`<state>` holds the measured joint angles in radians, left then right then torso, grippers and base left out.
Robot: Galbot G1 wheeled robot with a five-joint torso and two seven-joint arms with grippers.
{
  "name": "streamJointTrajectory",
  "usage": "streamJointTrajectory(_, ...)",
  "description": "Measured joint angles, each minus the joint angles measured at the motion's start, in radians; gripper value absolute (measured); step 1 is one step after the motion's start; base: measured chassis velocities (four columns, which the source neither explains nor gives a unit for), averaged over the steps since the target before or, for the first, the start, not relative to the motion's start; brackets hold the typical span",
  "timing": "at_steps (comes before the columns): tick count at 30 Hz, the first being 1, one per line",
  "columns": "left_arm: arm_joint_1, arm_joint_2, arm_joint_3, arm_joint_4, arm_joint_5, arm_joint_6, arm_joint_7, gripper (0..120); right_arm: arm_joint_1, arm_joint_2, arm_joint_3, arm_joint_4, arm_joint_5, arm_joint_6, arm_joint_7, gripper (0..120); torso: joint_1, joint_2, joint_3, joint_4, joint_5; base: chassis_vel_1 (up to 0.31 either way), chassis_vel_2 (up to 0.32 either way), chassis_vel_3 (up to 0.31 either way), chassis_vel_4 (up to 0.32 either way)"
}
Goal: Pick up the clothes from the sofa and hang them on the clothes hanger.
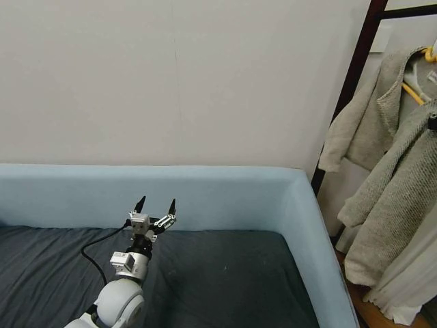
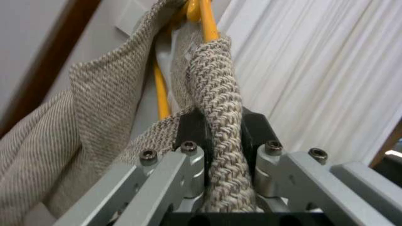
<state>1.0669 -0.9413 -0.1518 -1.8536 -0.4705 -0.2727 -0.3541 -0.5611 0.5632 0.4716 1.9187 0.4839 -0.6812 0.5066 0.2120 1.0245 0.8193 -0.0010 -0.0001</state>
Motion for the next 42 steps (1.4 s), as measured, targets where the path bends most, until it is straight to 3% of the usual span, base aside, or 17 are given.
streamJointTrajectory(3,0.005,0.006,-0.005,0.001,0.000,-0.002,0.000,100,0.038,0.045,-0.035,-0.122,-0.266,0.034,-0.069,9,0.000,0.000,0.000,-0.0007,0.0001,0.000,0.000,0.000,0.000)
streamJointTrajectory(17,-0.024,-0.010,0.023,0.041,-0.002,0.016,-0.002,100,0.079,0.208,-0.066,-0.274,-0.487,0.283,-0.107,9,0.000,0.000,0.000,-0.0006,-0.0003,0.000,0.000,0.000,0.000)
streamJointTrajectory(24,-0.040,-0.010,0.031,0.055,-0.006,0.029,-0.006,100,0.111,0.310,-0.079,-0.375,-0.560,0.393,-0.119,9,0.000,0.000,0.000,-0.0004,0.0001,0.000,0.000,0.000,0.000)
streamJointTrajectory(28,-0.042,-0.007,0.032,0.065,-0.008,0.032,-0.008,100,0.195,0.363,-0.110,-0.482,-0.595,0.454,-0.120,9,0.000,0.000,0.000,-0.0004,-0.0003,0.000,0.000,0.000,0.000)
streamJointTrajectory(42,-0.023,-0.015,0.027,0.056,-0.005,0.035,-0.009,100,0.373,0.419,-0.171,-0.626,-0.590,0.439,-0.097,9,0.000,0.000,0.000,-0.0005,-0.0001,0.000,0.000,0.000,0.000)
